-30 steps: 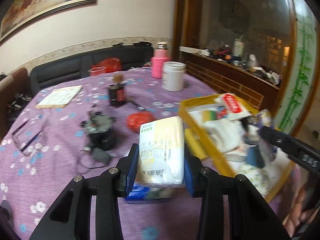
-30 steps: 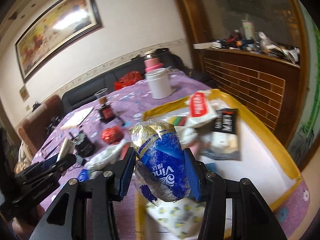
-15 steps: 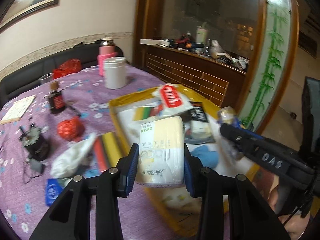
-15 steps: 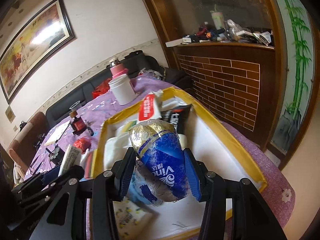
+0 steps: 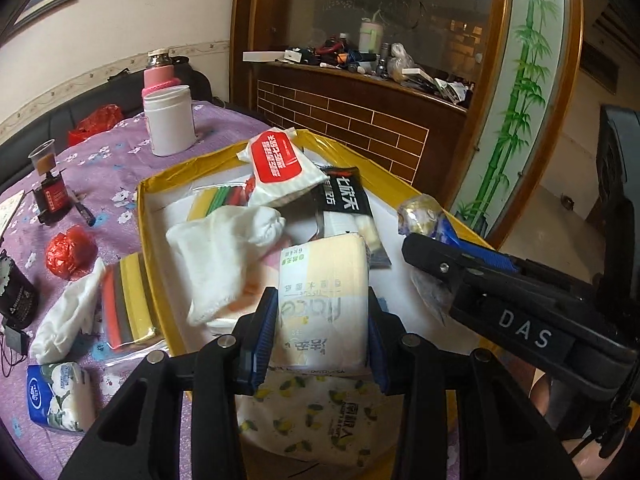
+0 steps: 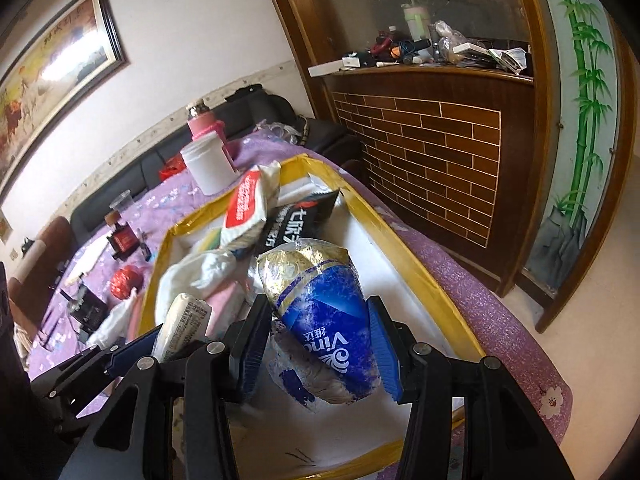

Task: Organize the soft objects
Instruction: 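Carry the tissue pack and Vinda bag with both grippers over the tray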

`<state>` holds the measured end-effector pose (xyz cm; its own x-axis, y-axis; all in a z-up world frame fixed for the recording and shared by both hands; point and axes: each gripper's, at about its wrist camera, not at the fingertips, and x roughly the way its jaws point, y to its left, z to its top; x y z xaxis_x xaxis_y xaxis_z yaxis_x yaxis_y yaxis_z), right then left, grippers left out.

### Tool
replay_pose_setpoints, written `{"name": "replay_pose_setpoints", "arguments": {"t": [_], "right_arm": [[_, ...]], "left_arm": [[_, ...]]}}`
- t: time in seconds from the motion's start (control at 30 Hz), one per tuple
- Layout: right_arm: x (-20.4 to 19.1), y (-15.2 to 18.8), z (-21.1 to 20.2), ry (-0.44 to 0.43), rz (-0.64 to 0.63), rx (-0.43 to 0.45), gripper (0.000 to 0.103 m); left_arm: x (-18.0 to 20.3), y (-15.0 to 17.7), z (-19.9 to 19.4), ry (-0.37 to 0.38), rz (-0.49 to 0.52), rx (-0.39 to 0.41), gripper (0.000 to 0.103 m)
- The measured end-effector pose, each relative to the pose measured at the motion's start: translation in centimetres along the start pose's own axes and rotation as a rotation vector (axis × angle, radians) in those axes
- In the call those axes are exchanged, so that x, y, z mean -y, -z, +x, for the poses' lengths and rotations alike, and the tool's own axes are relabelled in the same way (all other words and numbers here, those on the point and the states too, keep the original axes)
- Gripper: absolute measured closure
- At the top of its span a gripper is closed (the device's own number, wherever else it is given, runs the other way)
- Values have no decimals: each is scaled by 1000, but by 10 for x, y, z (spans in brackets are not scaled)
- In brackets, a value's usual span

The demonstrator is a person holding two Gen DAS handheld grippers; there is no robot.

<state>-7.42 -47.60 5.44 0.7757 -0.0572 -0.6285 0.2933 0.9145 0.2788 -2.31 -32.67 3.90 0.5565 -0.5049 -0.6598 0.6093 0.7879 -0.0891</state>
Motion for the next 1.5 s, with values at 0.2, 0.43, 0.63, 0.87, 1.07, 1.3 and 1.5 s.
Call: {"name": "replay_pose_setpoints", "arguments": {"t": [0.2, 0.43, 0.63, 0.87, 1.07, 1.3, 1.5], "right_arm": [[-5, 6, 14, 34, -29, -36, 51], [-9, 12, 21, 57, -45, -29, 50], [-9, 13, 23, 61, -43, -29, 50], [-9, 13, 24, 61, -42, -27, 50], [-9, 12, 24, 63, -43, -28, 50], [-10, 12, 22, 68, -40, -21, 50], [-13, 11, 18, 76, -41, -16, 50]], "left_arm": [[1, 6, -1, -21, 35, 18, 64], [0, 9, 2, -15, 39, 7, 64], [0, 9, 1, -19, 41, 6, 64], [0, 10, 1, -21, 41, 8, 63], [0, 9, 1, -25, 41, 9, 61], [-2, 8, 0, -26, 40, 12, 58], [-4, 7, -1, -35, 36, 22, 49]]}}
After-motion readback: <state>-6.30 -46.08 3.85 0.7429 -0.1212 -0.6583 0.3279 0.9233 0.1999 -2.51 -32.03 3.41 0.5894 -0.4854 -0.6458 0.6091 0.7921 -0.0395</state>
